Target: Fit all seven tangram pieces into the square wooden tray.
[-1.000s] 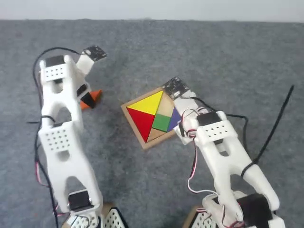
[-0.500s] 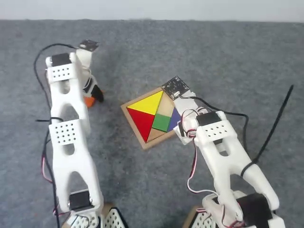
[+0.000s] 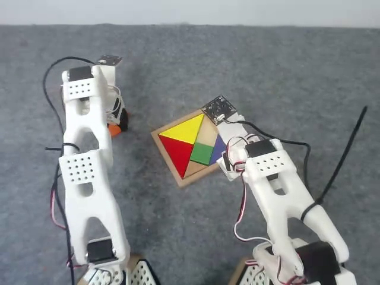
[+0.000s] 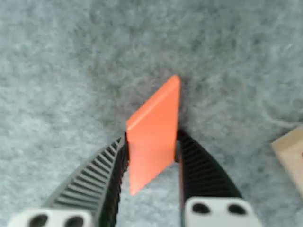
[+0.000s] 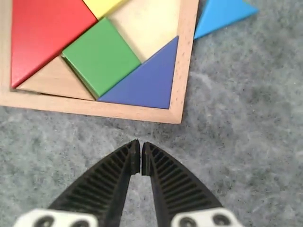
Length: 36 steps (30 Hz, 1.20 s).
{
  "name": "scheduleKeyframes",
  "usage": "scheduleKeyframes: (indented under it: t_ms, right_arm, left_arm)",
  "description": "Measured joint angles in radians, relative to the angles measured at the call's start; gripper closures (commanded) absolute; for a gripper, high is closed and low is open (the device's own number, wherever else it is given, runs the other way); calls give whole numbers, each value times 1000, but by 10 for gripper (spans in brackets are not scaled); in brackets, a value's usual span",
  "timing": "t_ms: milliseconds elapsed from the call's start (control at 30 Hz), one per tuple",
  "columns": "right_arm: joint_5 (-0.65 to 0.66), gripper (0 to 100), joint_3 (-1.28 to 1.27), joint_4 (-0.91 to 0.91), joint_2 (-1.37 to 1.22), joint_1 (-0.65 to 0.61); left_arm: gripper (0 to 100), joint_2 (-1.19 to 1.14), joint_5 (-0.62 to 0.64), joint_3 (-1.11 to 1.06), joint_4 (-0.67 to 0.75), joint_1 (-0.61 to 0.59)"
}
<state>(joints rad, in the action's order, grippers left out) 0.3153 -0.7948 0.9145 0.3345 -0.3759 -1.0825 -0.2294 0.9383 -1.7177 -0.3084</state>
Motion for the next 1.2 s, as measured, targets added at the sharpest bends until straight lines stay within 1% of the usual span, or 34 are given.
scheduleKeyframes:
  t_ms: [200,333,467,567,667,767,900,1067,1200]
  right_arm:
    - [0,975,0,0,0,0]
    - [0,975,0,0,0,0]
    - [0,976,0,0,0,0]
    - [-2,975,0,0,6,2]
    - [-8,976,0,-5,6,35]
    - [-51,976,0,-8,6,68]
    - [-107,976,0,-8,58,118]
    - [-196,975,0,-8,112,215]
    - [-276,975,0,-8,161,308]
  left_arm:
    - [986,17,95,-26,-3,0]
    - [987,63,153,-101,-3,3]
    - [987,175,166,-261,-3,2]
    - [987,324,189,-411,-5,15]
    - [987,454,210,-565,-5,40]
    - [986,594,287,-710,21,87]
    - [986,733,450,-868,91,199]
    - [985,812,654,-901,178,351]
    - [985,818,790,-901,264,474]
